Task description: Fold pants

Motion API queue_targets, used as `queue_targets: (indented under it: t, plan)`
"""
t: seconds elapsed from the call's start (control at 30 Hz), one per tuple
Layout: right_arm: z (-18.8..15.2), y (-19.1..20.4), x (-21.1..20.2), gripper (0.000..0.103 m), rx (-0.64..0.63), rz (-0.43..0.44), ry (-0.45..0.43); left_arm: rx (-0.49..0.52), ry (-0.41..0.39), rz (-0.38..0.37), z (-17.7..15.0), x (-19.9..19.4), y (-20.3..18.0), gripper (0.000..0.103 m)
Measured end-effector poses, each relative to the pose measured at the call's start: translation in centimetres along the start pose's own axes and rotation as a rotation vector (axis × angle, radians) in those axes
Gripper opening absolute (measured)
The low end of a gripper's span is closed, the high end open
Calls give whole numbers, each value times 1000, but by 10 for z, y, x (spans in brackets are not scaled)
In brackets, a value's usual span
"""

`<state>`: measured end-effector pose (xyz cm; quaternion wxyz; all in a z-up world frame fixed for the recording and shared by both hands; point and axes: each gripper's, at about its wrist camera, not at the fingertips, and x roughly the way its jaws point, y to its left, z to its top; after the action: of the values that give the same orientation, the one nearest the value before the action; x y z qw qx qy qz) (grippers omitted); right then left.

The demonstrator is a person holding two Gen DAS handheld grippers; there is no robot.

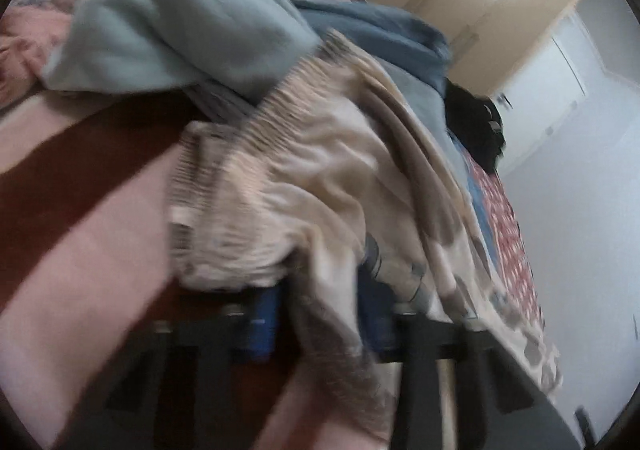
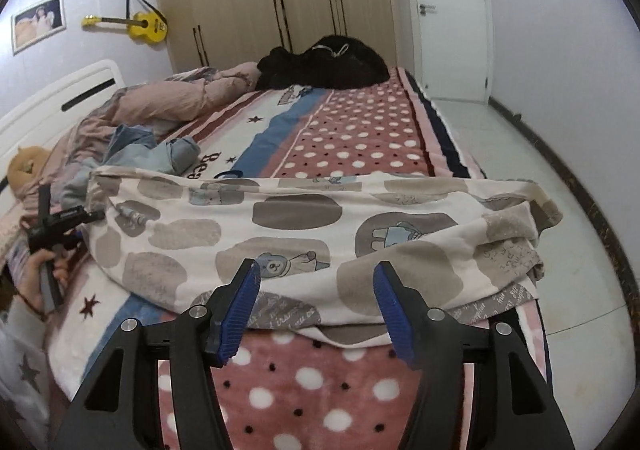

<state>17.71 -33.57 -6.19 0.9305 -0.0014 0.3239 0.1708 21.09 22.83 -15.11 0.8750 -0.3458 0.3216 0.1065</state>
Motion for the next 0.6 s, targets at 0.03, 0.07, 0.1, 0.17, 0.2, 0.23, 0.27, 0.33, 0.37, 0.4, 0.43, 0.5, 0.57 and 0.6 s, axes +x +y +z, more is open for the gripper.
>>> queue_targets:
  t: [0.03, 0.07, 0.1, 0.17, 0.2, 0.23, 0.27, 0.33, 0.37, 0.4, 0.43, 0.5, 0.57, 0.6]
  plan:
    - [-3, -1, -3, 55, 9, 6, -6, -10, -12, -5, 1, -3, 3, 16]
    - [-5, 0, -5, 55, 17, 11, -9, -1, -23, -1, 2, -6, 3, 13]
    - [-8, 2, -6, 55, 24, 17, -8, 25, -35, 14, 3, -8, 1, 10]
    - [-11, 4, -7, 55, 27, 21, -10, 53, -86, 38, 6, -19, -1, 8]
    - [-11, 4, -8, 55, 26, 22, -9, 54, -107, 40, 8, -25, 0, 8]
    - [-12, 5, -9, 55, 25, 23, -7, 52, -124, 40, 11, -30, 2, 8]
    - [-12, 6, -10, 55, 26, 26, -7, 52, -150, 43, 14, -39, 3, 7]
    - [-12, 6, -11, 55, 26, 30, -3, 65, -174, 56, 23, -50, 5, 7]
    - [-13, 6, -12, 55, 25, 31, 0, 63, -182, 59, 25, -53, 6, 7]
    - [-13, 6, -12, 55, 23, 32, 2, 59, -188, 65, 29, -58, 9, 7]
    - [-14, 5, -13, 55, 22, 35, 7, 59, -198, 77, 33, -63, 12, 7]
    - [-16, 6, -13, 55, 23, 42, 14, 64, -215, 102, 40, -73, 20, 7]
    - [-18, 6, -12, 55, 21, 43, 24, 74, -237, 133, 46, -80, 25, 7]
    - [-19, 6, -12, 55, 20, 42, 27, 76, -241, 141, 49, -84, 30, 7]
